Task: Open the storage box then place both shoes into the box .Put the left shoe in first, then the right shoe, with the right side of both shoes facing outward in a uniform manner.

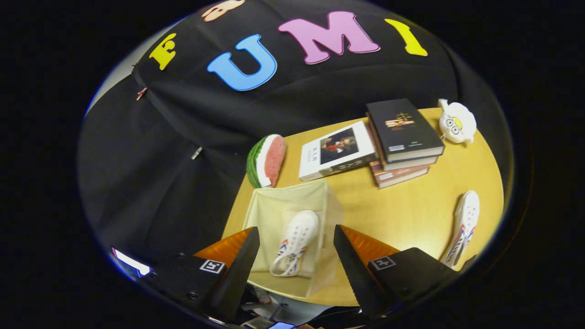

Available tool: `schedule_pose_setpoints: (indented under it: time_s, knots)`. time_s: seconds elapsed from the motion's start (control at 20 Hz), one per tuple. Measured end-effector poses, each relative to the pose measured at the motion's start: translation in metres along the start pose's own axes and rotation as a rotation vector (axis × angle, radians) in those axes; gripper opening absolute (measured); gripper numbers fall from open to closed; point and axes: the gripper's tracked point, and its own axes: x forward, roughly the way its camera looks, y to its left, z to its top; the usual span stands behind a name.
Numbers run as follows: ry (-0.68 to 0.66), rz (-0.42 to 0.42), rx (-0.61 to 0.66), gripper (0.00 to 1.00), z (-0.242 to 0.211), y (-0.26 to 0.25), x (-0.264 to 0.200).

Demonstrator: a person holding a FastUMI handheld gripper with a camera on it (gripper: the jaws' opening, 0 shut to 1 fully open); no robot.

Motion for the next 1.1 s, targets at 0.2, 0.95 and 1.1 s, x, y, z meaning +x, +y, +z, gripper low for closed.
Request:
schedule_pose_setpoints:
  time_s: [0.2, 0.95, 1.1]
  knots:
    - [-0.024, -0.139, 0.008, 0.99, 0.008, -0.103, -0.037]
    - [0.143, -0.293, 0.188, 0.99, -0.059, -0.329, -0.067]
    - [0.195, -0.294, 0.2, 0.99, -0.084, -0.351, -0.054]
